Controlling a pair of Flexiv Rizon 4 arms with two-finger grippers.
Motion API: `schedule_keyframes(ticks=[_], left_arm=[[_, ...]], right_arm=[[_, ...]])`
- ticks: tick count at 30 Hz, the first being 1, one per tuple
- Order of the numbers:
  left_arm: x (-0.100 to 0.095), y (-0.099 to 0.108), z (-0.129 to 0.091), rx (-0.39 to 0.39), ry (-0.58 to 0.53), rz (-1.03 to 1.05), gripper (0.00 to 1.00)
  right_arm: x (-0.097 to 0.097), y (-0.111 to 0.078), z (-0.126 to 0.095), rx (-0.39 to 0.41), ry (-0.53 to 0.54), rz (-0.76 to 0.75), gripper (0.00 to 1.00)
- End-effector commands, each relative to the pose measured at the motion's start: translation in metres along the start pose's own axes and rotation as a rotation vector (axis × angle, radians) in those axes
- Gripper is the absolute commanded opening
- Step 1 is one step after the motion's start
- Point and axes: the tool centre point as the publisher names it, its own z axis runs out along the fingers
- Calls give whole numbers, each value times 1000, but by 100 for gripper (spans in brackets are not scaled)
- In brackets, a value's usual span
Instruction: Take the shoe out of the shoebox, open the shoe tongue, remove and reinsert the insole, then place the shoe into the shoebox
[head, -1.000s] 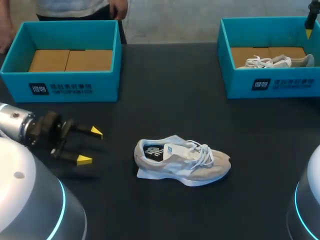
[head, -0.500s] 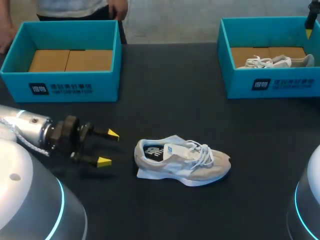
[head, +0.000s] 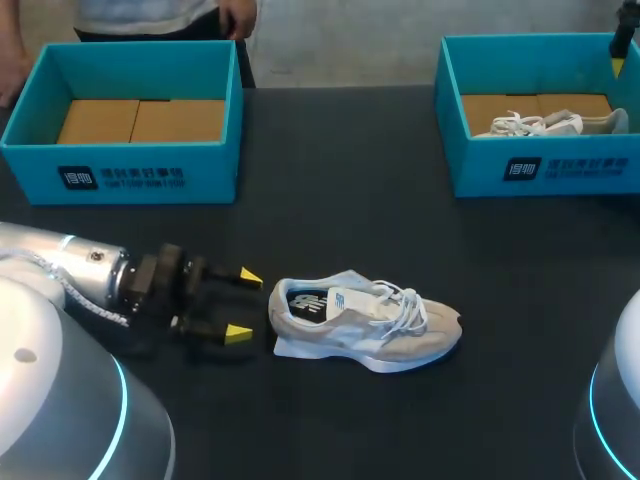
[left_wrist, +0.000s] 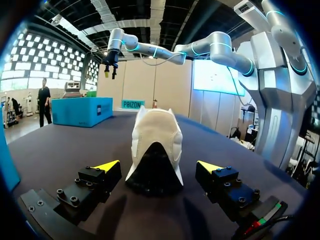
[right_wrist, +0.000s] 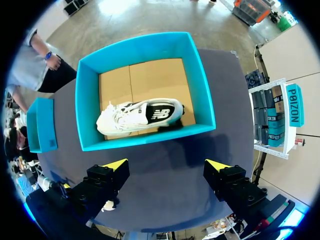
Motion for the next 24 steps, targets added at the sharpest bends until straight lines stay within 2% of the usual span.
schedule_keyframes(ticks=[1,24], left_arm=[[-1,3,11,-8,-8,3,100],[-5,8,38,-24,-5,12,100]], right_arm=[[0,-1,0,-1,-2,1,100],[0,-1,0,-1,-2,1,100]])
